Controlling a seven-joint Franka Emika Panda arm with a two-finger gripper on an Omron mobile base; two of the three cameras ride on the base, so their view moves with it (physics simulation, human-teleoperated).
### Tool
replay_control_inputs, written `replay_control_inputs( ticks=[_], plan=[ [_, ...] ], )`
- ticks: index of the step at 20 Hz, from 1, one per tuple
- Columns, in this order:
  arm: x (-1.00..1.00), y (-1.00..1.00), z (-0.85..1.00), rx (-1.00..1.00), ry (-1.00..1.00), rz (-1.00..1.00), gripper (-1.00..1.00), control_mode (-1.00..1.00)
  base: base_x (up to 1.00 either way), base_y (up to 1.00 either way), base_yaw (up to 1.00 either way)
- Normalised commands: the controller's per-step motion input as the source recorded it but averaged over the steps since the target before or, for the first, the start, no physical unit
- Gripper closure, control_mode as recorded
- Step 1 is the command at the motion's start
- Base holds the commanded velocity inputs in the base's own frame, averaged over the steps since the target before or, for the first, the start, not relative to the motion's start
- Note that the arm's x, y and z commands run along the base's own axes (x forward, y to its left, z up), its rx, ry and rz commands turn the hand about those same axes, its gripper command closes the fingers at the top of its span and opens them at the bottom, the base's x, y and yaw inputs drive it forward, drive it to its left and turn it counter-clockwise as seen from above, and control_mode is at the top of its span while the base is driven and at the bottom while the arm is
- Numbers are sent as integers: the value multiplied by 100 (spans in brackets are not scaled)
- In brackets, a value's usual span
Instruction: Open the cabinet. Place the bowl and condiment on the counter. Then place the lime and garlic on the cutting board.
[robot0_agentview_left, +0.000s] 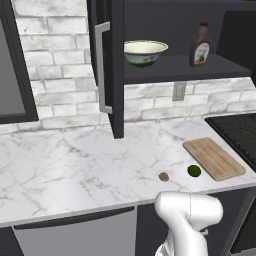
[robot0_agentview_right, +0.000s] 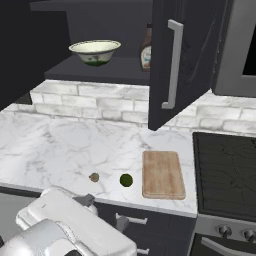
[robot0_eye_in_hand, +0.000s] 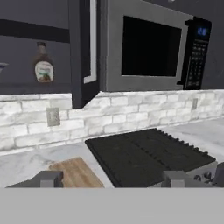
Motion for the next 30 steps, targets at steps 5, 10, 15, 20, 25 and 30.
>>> replay_control_inputs(
  ticks=[5, 10, 15, 20, 25, 30],
  plan=[
    [1, 100, 46, -15, 5, -18, -100, -100, 0, 0, 0],
    [2, 100, 62, -6, 8, -11, -100, -100, 0, 0, 0],
    [16, 93, 29, -7, 0, -19, -100, -100, 0, 0, 0],
    [70, 48, 2, -1, 3, -15, -100, -100, 0, 0, 0],
    [99, 3, 0, 0, 15, -5, -100, -100, 0, 0, 0],
    [100, -10, 9, 2, 28, 0, -100, -100, 0, 0, 0]
  ],
)
